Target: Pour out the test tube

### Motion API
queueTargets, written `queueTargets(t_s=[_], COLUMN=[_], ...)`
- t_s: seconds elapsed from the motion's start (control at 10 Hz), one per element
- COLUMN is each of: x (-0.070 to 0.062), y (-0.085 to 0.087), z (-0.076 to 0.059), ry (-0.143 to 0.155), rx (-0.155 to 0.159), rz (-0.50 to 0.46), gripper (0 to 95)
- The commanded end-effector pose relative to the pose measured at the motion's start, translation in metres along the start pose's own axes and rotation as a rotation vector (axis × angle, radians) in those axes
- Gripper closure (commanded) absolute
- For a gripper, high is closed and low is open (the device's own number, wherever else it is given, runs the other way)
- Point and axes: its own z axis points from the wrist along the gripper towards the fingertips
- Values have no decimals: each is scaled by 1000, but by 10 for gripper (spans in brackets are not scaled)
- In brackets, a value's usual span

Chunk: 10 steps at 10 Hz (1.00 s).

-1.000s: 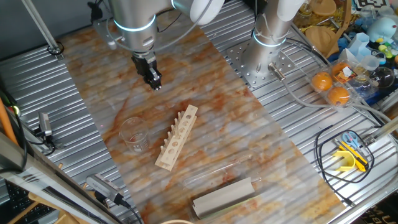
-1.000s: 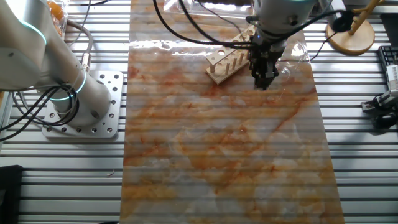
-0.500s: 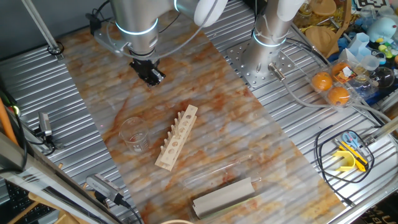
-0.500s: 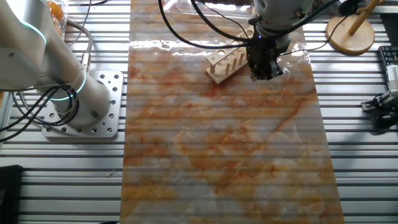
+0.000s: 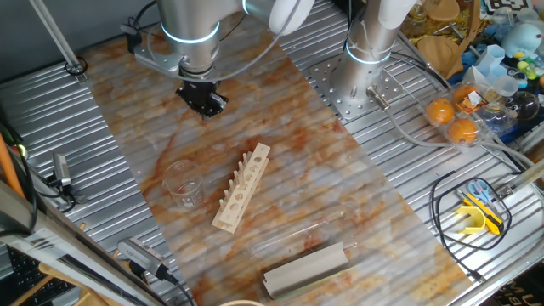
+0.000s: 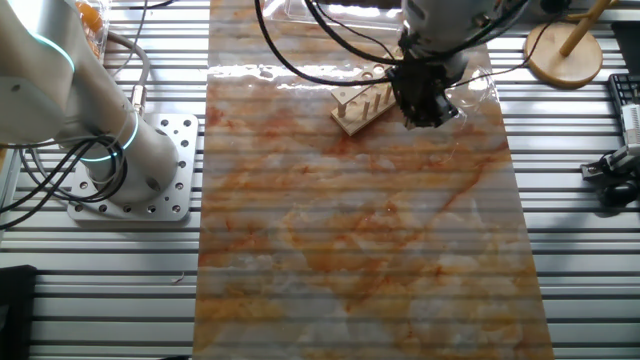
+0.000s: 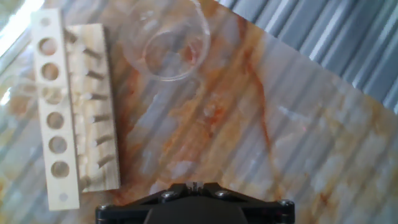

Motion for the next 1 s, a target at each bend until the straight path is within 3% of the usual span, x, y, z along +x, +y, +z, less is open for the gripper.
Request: queueTargets(t_s=[0.1,0.6,0.8,1.0], x=[-15,-38,-41,-41], y=[2,10,11,10], z=[5,4,4,4], ry=[-19,-53,-46,-61], rx=[-24,-62,-62,-78], rz=[-33,-127,-124,-174], gripper=[950,950,950,950])
